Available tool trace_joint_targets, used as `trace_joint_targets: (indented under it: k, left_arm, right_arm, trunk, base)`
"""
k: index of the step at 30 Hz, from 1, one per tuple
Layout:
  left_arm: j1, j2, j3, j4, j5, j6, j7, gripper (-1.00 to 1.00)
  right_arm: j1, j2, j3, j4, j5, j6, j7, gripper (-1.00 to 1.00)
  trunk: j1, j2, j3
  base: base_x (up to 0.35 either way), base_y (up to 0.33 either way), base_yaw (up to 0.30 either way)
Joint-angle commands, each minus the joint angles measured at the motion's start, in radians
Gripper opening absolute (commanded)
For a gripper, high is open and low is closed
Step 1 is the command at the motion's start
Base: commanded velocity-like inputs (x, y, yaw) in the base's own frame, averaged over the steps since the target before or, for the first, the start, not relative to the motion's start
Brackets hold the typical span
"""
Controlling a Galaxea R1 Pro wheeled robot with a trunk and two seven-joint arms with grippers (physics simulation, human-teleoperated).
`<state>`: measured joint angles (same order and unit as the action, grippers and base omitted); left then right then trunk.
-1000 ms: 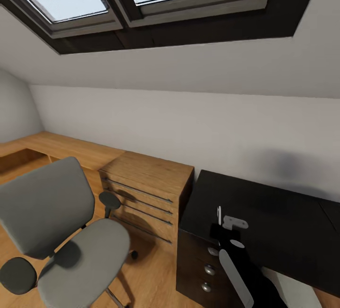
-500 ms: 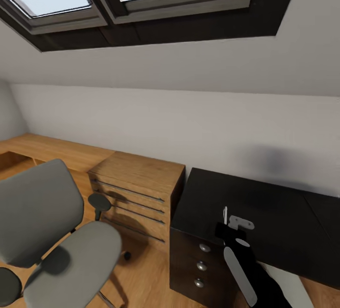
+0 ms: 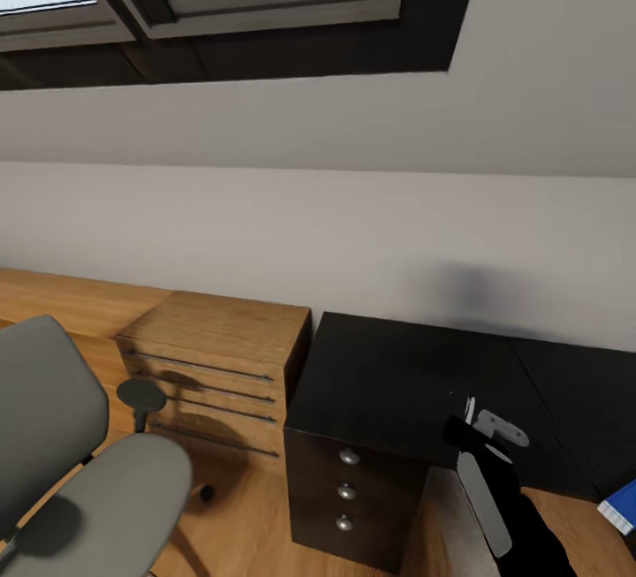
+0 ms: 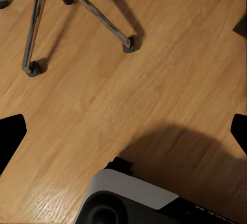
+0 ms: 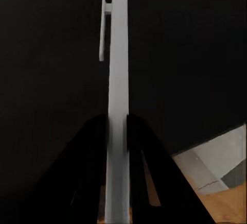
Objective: In the bedroom, organize the workspace by keeping the computer under the desk, ensuring the monitor is on the desk, placing the keyboard on the desk next to the monitor, placing the mouse on the desk next to the keyboard, moving the folder from the swivel chair onto the desk next to the mouse, stacking the notebook on top of the folder with the pen on top of the notebook, and positioning the swivel chair next to the desk.
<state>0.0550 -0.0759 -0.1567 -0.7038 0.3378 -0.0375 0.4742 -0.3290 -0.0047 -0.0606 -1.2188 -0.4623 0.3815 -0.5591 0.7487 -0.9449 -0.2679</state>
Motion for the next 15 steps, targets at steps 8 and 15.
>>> trace_joint_targets:
  k: [8, 15]
  left_arm:
    - [0.0, 0.001, -0.004, -0.002, 0.01, -0.004, 0.007, 1.0]
    - [0.0, 0.001, -0.004, -0.002, 0.01, -0.004, 0.007, 1.0]
  right_arm:
    - [-0.002, -0.006, -0.15, 0.001, -0.006, 0.002, -0.004, -1.0]
    - [-0.003, -0.009, -0.201, 0.001, -0.006, 0.002, -0.004, -1.0]
  trunk:
    - [0.0, -0.001, -0.001]
    - [0.0, -0.001, -0.001]
  base:
    - [0.0, 0.0, -0.297]
    - [0.0, 0.0, -0.297]
